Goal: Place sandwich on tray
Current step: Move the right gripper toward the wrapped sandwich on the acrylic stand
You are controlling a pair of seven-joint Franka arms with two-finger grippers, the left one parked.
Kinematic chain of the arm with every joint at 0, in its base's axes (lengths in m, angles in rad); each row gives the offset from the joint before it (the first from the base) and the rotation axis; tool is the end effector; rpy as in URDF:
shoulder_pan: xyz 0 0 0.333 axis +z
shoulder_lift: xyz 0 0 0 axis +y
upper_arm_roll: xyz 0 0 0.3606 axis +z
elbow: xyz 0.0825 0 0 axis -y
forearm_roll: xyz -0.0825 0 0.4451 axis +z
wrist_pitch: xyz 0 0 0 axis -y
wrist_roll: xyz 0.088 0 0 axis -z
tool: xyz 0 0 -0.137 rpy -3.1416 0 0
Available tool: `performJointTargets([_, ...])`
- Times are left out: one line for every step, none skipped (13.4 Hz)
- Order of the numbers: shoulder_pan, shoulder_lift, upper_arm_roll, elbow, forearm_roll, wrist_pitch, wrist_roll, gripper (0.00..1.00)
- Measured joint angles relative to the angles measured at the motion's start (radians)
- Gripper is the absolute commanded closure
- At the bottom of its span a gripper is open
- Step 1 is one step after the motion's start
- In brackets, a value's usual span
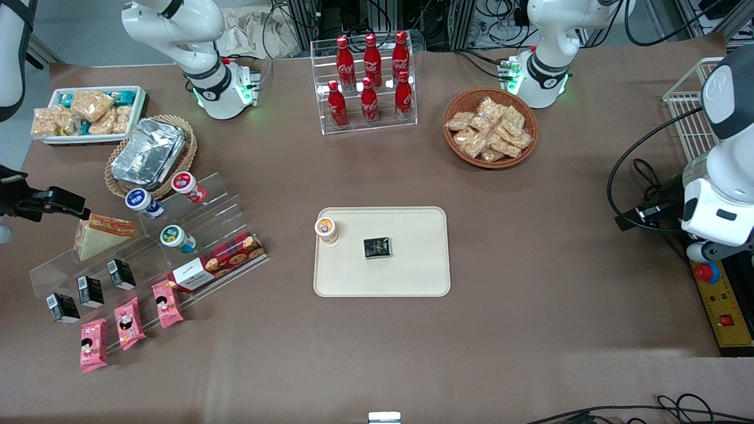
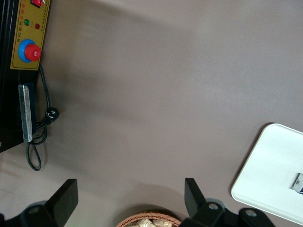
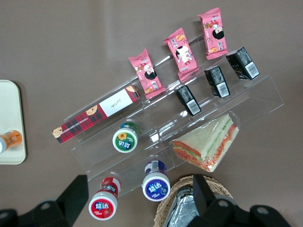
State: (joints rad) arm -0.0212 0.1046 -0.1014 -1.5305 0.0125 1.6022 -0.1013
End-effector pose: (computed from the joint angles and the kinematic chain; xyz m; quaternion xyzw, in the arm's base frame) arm 0.6482 -0.0750 0.5972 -0.9998 0.0108 0.0160 0.0028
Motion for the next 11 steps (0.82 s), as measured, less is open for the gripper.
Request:
performJointTargets([0.001,0.000,0.001,0.000,0.000,0.000,0.000,0.02])
performJointTargets([0.001,-0.002,0.001,0.001,0.000,0.000,-0.001,0.02])
performJointTargets([0.002,-0.003,0.002,0.002,0.000,0.000,-0.001,0.02])
performJointTargets([0.004,-0.005,0.003,0.003,0.000,0.000,-0.001,0.02])
performJointTargets([0.009,-0.006,0.004,0.005,0.000,0.000,0.001,0.02])
performJointTargets([0.013,-0.008,0.004,0.009,0.001,0.000,0.013,0.02])
performJointTargets([0.015,-0.010,0.004,0.013,0.002,0.000,0.046,0.02])
performJointTargets([0.014,-0.012,0.002,0.018,0.003,-0.002,0.087,0.02])
performJointTargets([0.010,-0.013,-0.003,0.021,0.003,-0.006,0.117,0.02])
performJointTargets([0.006,-0.015,-0.012,0.021,0.003,-0.007,0.130,0.02])
performJointTargets([0.002,-0.015,-0.025,0.022,0.003,-0.007,0.136,0.02])
